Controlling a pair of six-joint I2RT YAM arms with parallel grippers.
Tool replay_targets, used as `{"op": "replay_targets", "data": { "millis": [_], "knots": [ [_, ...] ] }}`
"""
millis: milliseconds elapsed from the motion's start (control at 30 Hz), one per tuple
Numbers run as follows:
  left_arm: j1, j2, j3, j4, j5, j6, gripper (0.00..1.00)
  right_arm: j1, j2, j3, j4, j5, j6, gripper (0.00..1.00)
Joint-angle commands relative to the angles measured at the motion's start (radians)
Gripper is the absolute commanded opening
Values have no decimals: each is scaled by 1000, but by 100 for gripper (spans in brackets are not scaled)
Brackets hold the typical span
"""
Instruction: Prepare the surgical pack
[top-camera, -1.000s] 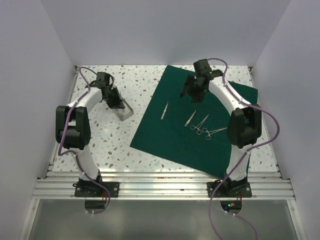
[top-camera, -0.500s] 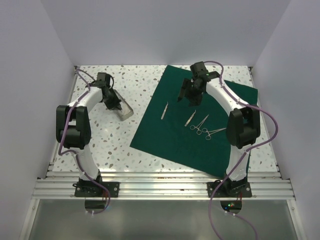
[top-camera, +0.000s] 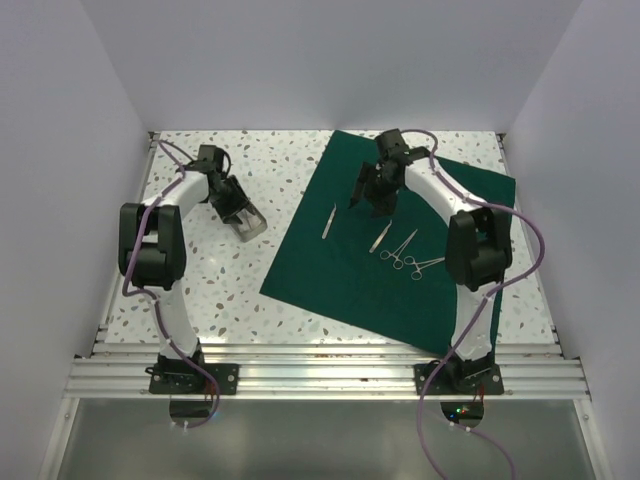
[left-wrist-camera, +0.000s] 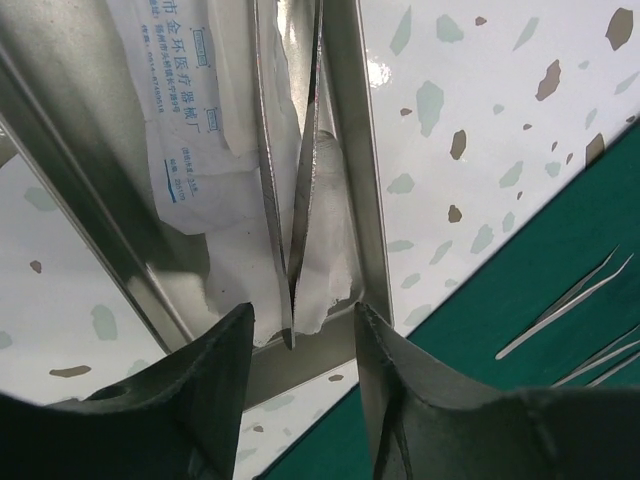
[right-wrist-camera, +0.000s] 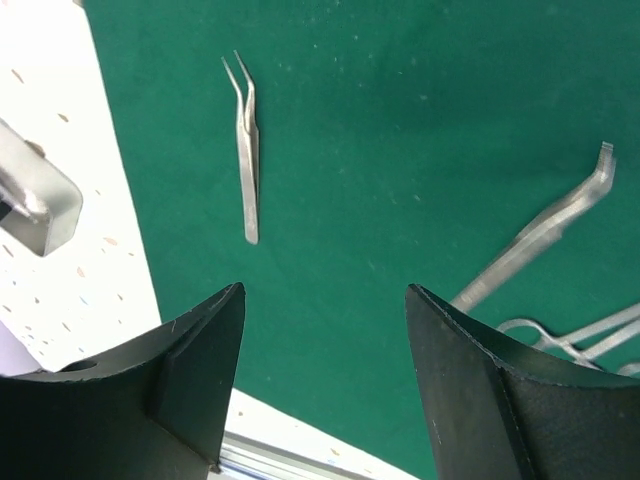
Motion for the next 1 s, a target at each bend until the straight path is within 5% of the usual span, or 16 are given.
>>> {"op": "replay_targets", "data": {
  "millis": [0, 433, 967],
  "knots": [
    [6, -66, -11, 12, 24, 20, 50, 35, 51, 38, 50, -36, 48, 69],
    [6, -299, -148, 59, 31, 139, 58, 170, 201, 186, 39, 197, 122, 57],
    [6, -357, -228, 99, 162, 228, 59, 218, 385, 443, -79, 397, 128, 44]
  ]
}}
